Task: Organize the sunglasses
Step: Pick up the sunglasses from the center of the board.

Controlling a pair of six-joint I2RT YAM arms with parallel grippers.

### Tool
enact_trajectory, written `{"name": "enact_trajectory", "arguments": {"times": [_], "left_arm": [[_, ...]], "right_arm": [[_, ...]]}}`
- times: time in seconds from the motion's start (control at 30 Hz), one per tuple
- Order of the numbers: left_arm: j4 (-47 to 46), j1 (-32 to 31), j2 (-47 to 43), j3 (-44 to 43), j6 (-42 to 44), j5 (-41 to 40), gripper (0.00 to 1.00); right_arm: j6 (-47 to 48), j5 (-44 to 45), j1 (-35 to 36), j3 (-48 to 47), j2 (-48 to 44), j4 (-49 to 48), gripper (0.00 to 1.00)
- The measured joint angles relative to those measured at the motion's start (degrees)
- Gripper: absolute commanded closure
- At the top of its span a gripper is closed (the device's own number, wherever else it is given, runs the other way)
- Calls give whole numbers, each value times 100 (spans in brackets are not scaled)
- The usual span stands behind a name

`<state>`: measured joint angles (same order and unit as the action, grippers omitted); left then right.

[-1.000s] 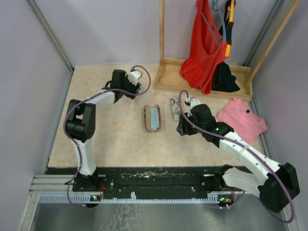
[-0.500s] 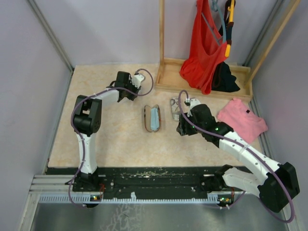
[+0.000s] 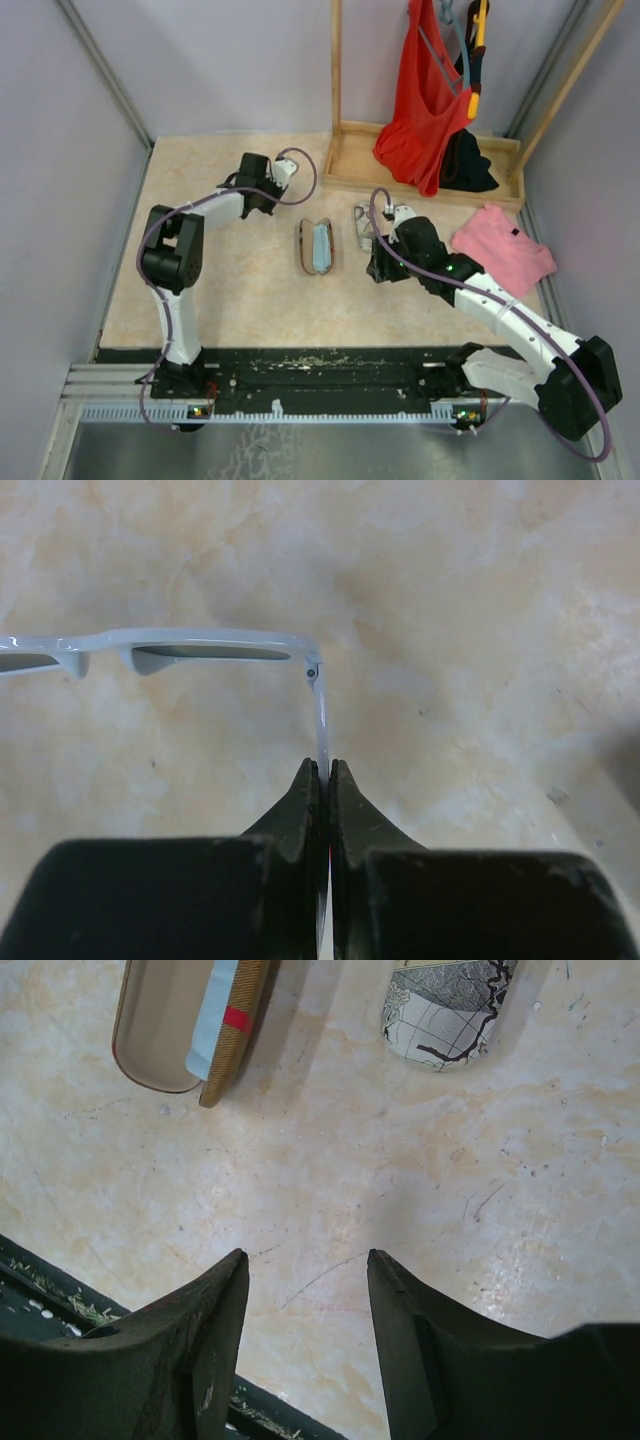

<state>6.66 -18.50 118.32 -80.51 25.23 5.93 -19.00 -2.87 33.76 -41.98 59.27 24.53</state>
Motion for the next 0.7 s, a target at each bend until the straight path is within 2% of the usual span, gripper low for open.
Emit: {"name": "enact_trajectory", "arguments": {"times": [0.3, 0.43, 0.57, 0.7], "left_arm": [[190, -776, -1893, 1049, -745, -911, 99], [407, -1486, -2662, 1521, -1108, -1392, 99], [763, -2236, -3014, 1637, -1392, -1429, 99], [997, -3156, -3348, 1681, -1532, -1338, 99]], "right_arm": [[109, 282, 0, -9, -280, 107, 49], [149, 439, 0, -13, -498, 216, 49], [133, 732, 0, -76, -798, 487, 49], [66, 1283, 0, -289, -1510, 769, 49]]}}
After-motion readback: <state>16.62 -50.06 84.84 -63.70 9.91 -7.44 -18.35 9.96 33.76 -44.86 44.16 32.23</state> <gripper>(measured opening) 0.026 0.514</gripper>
